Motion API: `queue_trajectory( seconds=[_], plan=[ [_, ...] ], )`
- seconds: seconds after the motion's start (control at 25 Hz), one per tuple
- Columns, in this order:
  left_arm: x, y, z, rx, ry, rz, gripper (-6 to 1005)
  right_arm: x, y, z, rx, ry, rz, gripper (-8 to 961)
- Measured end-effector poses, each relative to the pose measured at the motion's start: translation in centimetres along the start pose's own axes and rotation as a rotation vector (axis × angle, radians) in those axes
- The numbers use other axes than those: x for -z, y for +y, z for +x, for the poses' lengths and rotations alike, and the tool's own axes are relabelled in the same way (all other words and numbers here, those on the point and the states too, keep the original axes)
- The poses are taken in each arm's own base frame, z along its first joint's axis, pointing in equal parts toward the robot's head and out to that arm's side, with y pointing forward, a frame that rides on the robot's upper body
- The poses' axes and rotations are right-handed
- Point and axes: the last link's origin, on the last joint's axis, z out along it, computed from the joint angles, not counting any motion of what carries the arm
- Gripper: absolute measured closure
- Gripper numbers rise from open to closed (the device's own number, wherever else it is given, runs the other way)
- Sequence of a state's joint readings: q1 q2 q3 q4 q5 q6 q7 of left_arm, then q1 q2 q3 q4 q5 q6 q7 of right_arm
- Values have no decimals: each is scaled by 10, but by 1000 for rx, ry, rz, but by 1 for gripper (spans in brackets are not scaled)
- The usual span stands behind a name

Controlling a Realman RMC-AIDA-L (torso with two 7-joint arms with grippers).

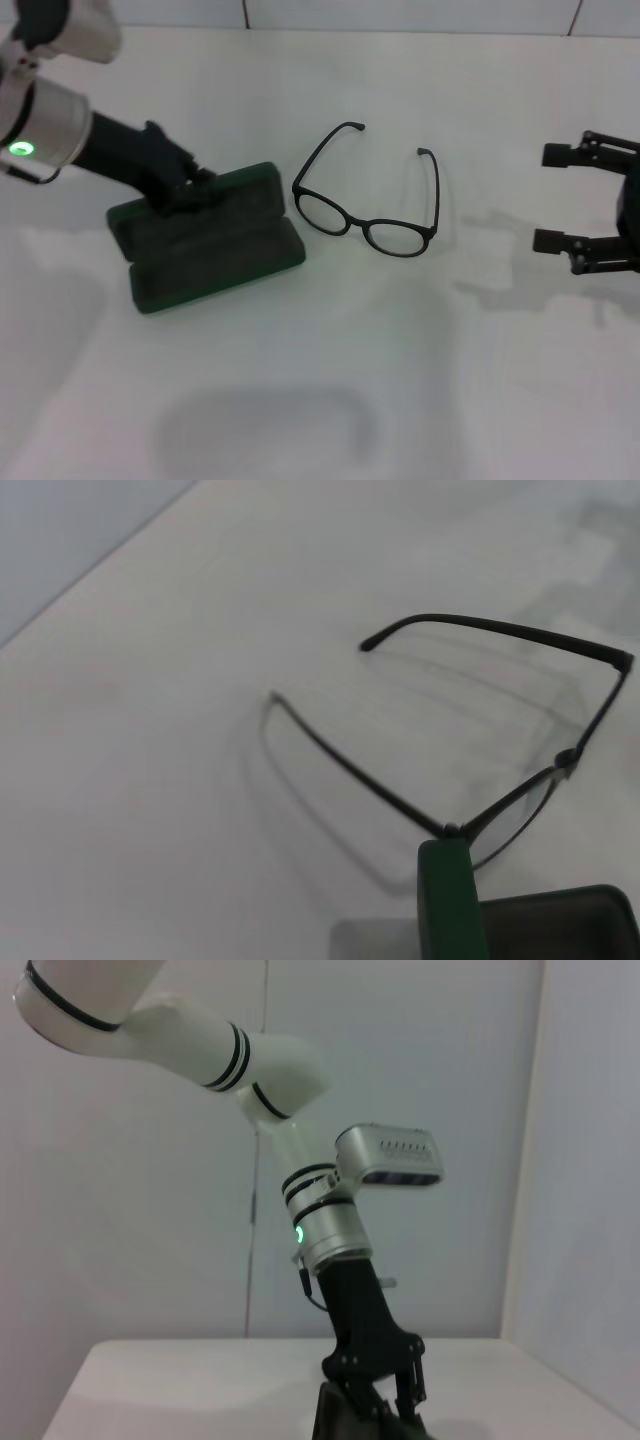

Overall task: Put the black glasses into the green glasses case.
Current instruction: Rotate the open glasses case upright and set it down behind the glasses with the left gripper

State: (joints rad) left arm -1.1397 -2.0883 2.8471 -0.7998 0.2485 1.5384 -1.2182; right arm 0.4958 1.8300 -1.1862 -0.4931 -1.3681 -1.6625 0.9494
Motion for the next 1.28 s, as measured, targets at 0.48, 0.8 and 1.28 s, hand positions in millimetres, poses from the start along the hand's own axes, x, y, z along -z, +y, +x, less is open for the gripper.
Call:
queue_trajectory(
  seconds=[0.48,0.8,1.28],
  plan=[
    [-40,-10,65,-266,-40,20,795,14,12,6,-11,-39,42,68],
    [-61,9,106,-422,-13,-72,799,21,14,7,-20,-50,71,68],
    [-84,12,114,-475,-36,-34,799,24,10,16,-36,-13,127,69]
  ],
)
